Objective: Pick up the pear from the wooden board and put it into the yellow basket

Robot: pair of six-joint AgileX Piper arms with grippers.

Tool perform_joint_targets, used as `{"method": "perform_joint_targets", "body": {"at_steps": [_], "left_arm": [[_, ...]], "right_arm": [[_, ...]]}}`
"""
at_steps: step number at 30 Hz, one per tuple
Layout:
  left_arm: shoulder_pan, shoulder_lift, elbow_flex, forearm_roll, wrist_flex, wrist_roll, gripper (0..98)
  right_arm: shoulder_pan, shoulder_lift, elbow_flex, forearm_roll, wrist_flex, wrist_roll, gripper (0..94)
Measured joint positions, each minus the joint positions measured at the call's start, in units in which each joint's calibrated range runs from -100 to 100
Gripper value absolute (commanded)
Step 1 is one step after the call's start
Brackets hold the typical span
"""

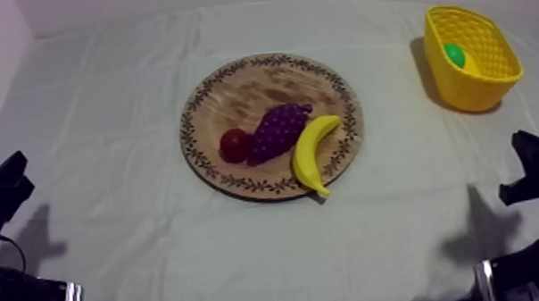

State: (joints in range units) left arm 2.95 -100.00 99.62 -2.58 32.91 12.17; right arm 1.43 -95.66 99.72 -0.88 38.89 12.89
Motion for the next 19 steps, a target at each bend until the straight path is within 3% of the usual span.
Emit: {"method": "perform_joint_targets", "body": {"at_steps": [19], "left_arm": [[0.0, 0.0, 0.0, 0.0, 0.0, 0.0, 0.1]], "right_arm": [[0.0, 0.0, 0.05, 0.0, -0.21, -0.51, 0.3]]}}
